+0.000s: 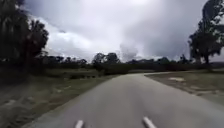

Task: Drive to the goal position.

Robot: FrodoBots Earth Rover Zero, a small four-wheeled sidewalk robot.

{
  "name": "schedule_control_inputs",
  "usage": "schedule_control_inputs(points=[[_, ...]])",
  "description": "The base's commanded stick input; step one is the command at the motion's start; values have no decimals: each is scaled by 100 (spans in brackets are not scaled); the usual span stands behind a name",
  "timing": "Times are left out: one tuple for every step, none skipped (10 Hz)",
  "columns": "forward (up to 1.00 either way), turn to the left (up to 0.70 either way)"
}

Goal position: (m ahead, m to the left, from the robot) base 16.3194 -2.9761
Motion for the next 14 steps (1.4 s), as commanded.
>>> schedule_control_inputs(points=[[85, -7], [85, -20], [85, -27], [85, -34], [85, -28], [85, -4], [85, 0], [85, 0], [85, 0], [85, 0], [85, 0], [85, 0], [85, 0], [85, 0]])
